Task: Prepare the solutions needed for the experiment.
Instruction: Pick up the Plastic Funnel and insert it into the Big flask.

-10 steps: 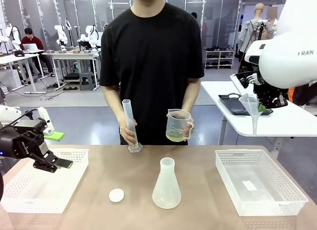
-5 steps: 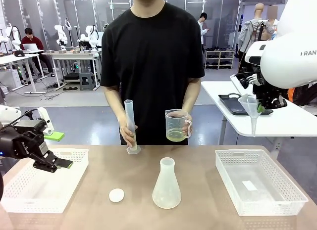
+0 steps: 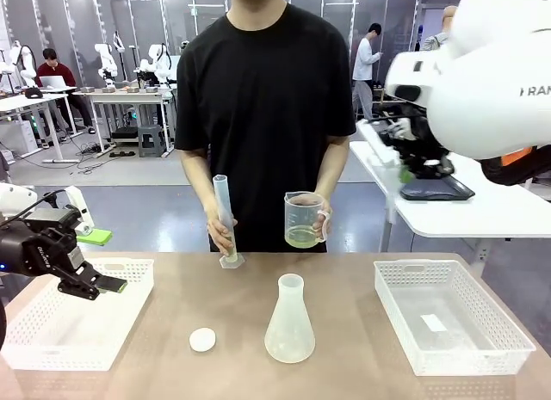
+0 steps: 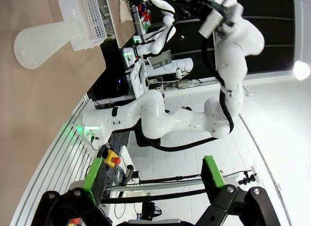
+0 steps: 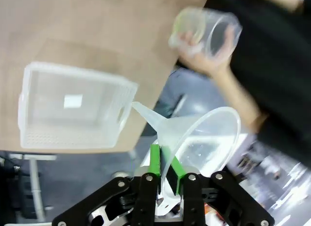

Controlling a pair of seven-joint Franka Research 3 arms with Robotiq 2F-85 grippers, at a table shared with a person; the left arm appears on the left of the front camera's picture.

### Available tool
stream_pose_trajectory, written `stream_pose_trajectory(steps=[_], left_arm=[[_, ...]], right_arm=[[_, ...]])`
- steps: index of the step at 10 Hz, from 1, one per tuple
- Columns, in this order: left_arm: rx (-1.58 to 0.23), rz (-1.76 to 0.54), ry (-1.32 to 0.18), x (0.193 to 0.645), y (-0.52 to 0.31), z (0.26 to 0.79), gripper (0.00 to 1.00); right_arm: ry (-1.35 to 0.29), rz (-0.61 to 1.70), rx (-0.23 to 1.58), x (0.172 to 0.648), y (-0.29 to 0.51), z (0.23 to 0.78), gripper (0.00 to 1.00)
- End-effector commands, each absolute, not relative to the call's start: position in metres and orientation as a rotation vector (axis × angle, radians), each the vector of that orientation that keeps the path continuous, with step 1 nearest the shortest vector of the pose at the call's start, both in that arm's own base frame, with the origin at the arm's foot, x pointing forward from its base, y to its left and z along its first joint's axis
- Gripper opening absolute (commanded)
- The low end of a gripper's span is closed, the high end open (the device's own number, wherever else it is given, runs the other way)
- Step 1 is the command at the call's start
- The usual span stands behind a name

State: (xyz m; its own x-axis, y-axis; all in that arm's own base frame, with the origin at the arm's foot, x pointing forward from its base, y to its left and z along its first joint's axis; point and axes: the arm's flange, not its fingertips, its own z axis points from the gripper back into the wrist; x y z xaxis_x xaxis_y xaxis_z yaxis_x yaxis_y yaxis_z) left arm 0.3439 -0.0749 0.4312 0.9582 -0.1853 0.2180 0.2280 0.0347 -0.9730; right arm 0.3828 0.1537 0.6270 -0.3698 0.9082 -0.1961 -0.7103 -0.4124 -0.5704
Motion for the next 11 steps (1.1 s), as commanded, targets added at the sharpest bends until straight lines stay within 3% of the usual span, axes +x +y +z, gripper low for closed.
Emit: stream_pose_trajectory(steps=[1, 6, 11], left_arm=[[-1.503, -0.318, -0.039, 0.343, -0.075, 0.435, 1.0], [-1.503, -0.318, -0.039, 0.343, -0.075, 0.435, 1.0], [-1.503, -0.318, -0.039, 0.343, -0.075, 0.435, 1.0]], right_arm=[[-0.628, 2.137, -0.575, 0.356, 0.183, 0.635, 0.07], [-0.881, 2.386, -0.482, 0.323, 0.229, 0.641, 0.07], [-0.854, 2.392, -0.503, 0.322, 0.234, 0.633, 0.07]])
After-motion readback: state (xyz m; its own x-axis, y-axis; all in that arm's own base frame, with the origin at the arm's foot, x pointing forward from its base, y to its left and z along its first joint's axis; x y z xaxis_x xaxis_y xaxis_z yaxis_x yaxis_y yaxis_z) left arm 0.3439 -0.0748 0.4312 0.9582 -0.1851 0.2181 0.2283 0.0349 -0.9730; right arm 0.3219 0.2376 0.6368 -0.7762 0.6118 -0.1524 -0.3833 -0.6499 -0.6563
